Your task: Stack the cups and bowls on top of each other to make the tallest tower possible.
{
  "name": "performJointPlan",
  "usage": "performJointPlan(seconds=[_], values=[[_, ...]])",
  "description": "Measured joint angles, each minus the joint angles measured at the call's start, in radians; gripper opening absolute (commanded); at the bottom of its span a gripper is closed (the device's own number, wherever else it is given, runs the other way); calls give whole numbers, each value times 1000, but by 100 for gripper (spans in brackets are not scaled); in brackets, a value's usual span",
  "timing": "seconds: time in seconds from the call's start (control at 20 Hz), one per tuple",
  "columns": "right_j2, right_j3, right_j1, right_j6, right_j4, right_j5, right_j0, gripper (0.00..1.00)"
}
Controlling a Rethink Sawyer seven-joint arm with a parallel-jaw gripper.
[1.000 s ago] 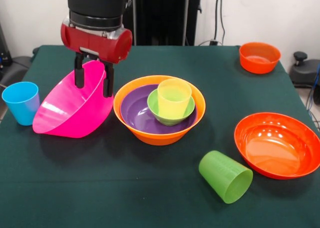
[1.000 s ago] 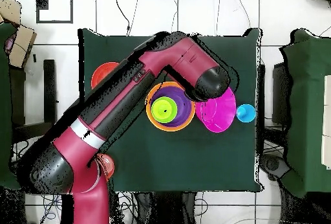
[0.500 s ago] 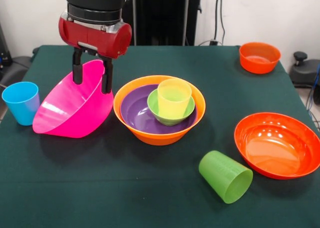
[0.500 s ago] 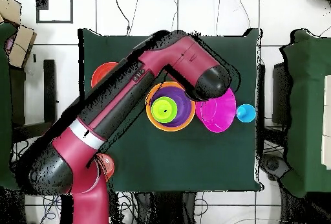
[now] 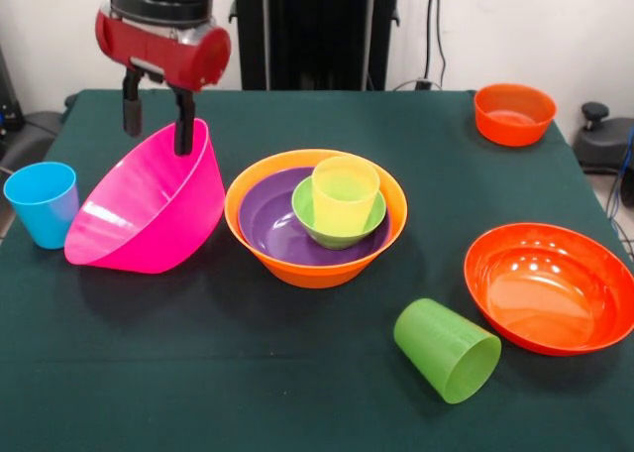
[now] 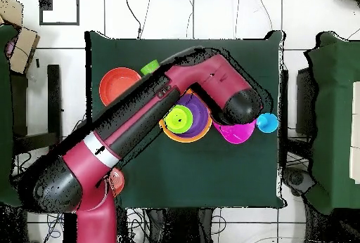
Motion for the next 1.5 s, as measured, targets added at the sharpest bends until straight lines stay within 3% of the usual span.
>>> performJointPlan(seconds=[0.55,0.95,1.25,1.5], values=[[151,264,-96,-271,-4,0,99,100],[159,285,-133,-311,-8,1,93,100],[187,283,-133,-332,-7,22,45,100],[230,249,-133,-514,-7,35,-15,100]])
